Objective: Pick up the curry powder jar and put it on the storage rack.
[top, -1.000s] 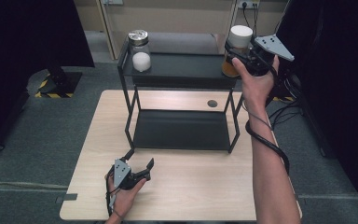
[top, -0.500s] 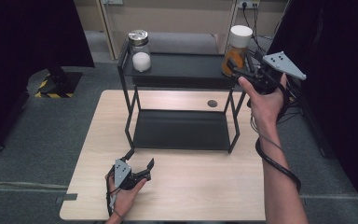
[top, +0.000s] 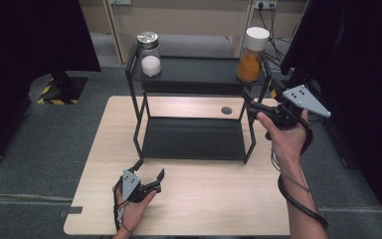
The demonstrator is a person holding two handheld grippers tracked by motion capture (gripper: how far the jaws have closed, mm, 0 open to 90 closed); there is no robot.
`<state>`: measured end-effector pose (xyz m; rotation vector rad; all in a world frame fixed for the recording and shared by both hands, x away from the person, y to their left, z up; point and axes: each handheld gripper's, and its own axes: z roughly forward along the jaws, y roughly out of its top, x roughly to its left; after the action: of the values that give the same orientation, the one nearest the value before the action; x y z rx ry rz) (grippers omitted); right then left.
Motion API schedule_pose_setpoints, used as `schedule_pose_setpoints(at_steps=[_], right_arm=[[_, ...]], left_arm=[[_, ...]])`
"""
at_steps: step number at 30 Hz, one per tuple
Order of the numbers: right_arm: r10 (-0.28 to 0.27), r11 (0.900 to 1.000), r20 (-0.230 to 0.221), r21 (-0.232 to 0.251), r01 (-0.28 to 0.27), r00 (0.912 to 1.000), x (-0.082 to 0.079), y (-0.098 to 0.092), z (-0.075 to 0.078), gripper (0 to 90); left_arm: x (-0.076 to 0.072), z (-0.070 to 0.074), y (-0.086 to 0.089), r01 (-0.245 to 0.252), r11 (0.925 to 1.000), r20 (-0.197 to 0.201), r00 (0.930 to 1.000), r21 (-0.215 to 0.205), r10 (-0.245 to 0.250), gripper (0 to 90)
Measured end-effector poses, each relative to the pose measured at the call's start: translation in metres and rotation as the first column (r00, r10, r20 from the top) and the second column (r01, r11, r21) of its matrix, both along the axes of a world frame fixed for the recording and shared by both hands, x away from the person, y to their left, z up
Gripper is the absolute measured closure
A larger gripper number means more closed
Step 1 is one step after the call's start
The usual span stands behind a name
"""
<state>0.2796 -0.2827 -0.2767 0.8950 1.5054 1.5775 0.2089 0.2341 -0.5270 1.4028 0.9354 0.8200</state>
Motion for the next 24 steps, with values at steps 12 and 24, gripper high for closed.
schedule_pose_setpoints(at_steps=[12,24], right_arm=[[0.027,0.999,-0.042,-0.038,-0.028,0.9988,-0.034,-0.010,-0.040,7.5],[0.043,0.998,-0.108,-0.047,-0.048,0.9933,-0.071,-0.018,-0.105,7.5]], left_arm=[[0.000,-0.001,0.000,-0.002,1.0000,0.003,1.0000,-0.001,0.002,12.2],[-0.001,-0.001,0.000,-0.003,1.0000,0.003,1.0000,-0.001,0.003,11.9]])
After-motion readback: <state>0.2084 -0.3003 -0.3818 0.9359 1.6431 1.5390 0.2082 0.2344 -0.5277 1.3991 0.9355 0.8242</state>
